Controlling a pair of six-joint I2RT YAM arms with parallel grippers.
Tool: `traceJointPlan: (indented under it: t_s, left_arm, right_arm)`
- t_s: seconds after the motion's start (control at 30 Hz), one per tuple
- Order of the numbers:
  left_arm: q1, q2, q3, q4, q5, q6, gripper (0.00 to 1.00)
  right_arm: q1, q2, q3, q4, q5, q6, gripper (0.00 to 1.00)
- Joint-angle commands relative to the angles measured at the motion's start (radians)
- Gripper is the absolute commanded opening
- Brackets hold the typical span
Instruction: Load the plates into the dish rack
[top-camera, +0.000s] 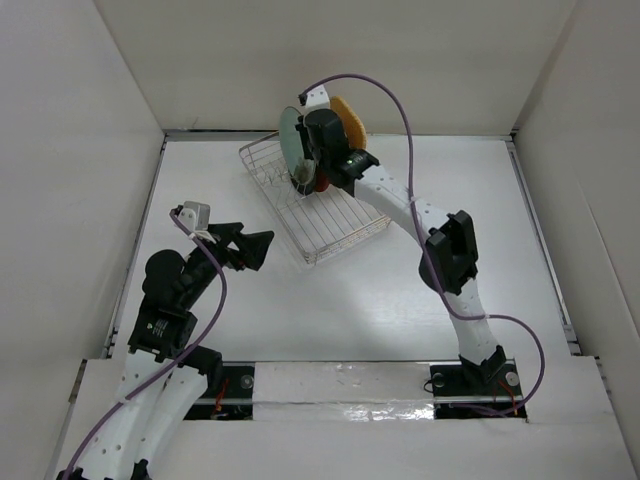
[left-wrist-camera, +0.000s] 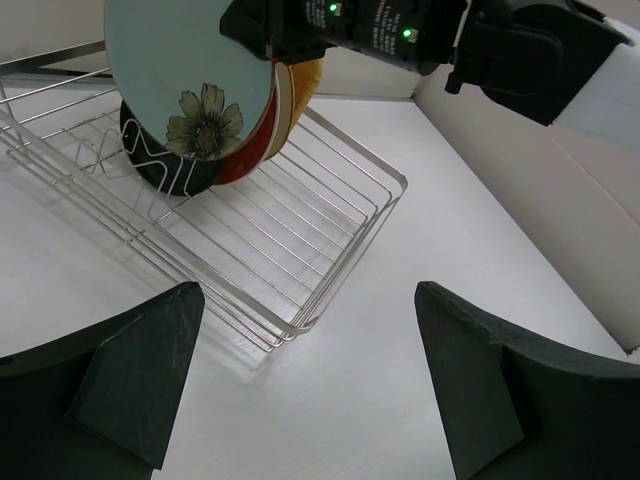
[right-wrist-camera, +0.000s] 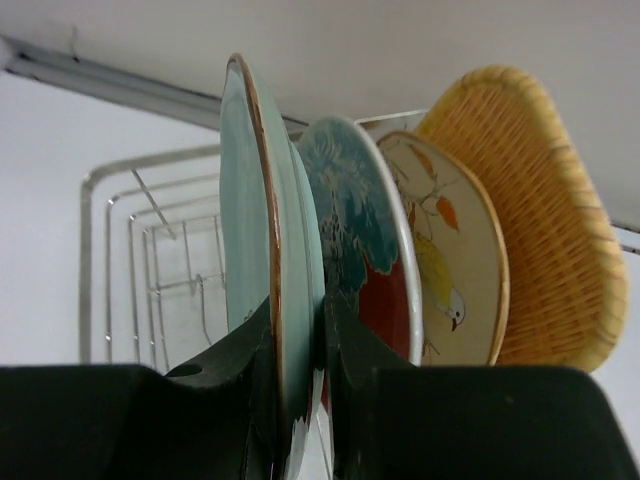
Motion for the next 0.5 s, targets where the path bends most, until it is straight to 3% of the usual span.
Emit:
traceJointPlan:
  t_s: [0.0,0.47]
  left_arm:
    - [-0.008,-0.009,0.013,0.005,-0.019,0.042,0.84]
    - [-0.008,-0.011,0.013,0.005,-0.024,0.044,0.84]
  right_arm:
    - [0.010,-0.009,0.126,0.108,0.044,-0.037,0.00]
    - [0.073,0.100,0.029,0.149,0.039,-0.080,0.00]
